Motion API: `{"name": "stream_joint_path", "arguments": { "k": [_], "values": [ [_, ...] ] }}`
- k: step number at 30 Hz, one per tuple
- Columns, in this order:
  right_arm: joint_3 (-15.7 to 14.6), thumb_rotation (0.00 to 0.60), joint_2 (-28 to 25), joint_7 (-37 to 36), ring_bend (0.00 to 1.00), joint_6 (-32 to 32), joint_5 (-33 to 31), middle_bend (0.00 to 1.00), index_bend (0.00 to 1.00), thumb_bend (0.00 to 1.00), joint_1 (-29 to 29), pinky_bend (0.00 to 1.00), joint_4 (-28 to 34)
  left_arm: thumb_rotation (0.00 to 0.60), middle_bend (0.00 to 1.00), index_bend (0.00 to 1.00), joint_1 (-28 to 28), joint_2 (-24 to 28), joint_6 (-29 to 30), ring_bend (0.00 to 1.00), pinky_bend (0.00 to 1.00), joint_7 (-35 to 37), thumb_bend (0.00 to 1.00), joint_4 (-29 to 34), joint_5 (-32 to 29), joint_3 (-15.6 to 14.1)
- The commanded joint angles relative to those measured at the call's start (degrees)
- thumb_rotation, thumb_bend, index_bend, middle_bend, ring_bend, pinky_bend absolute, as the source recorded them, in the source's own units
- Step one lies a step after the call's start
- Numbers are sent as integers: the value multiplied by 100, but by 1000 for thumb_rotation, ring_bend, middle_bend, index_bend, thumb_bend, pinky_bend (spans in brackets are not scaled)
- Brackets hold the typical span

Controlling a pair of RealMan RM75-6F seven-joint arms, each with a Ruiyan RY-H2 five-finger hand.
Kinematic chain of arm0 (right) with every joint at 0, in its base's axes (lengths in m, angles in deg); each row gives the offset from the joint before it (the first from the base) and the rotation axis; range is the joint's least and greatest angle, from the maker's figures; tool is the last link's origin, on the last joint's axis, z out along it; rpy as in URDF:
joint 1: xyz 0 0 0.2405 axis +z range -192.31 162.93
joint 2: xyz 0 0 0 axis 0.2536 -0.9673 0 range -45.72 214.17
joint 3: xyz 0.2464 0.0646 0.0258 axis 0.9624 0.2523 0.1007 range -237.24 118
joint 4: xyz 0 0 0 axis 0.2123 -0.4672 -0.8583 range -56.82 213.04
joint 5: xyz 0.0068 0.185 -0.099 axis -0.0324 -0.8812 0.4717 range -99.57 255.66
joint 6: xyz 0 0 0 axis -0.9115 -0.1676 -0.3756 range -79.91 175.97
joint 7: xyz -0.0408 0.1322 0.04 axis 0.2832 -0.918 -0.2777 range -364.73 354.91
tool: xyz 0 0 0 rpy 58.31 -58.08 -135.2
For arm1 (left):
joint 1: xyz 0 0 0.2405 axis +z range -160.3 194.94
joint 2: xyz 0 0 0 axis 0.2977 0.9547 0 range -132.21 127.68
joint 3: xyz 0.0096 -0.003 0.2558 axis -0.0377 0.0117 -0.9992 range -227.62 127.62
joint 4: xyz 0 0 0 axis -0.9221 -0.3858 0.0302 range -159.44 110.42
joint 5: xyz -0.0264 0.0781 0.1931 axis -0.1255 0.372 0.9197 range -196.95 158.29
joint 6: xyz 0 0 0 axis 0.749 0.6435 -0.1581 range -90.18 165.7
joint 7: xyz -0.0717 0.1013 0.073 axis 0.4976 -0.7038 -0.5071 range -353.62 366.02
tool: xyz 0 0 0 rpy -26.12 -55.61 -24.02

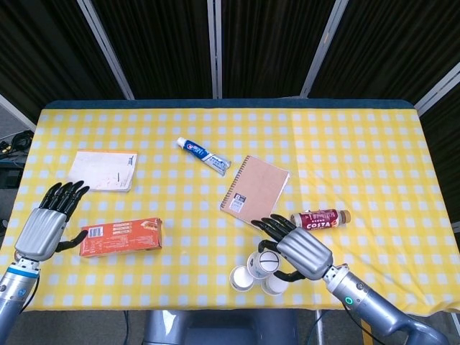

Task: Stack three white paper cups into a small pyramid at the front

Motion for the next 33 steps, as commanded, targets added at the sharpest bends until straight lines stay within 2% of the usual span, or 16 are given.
{"name": "stream_joint_path", "arguments": {
  "k": [1, 16, 33],
  "values": [
    [-71, 600, -45, 61, 0, -23, 32, 36, 504, 194, -39, 12, 67, 600, 0, 0, 8, 4, 21, 0, 0, -1, 284, 6, 12, 1],
    [-271, 600, -44, 298, 0, 25, 25, 36, 504, 193, -95, 12, 158, 600, 0, 0, 8, -19, 35, 0, 0, -47, 280, 18, 52, 2],
    [-267, 600, 27, 731, 0, 23, -159, 36, 503, 186, -127, 12, 339, 600, 0, 0, 19, -7, 64, 0, 0, -50, 280, 40, 59, 13]
  ]
}}
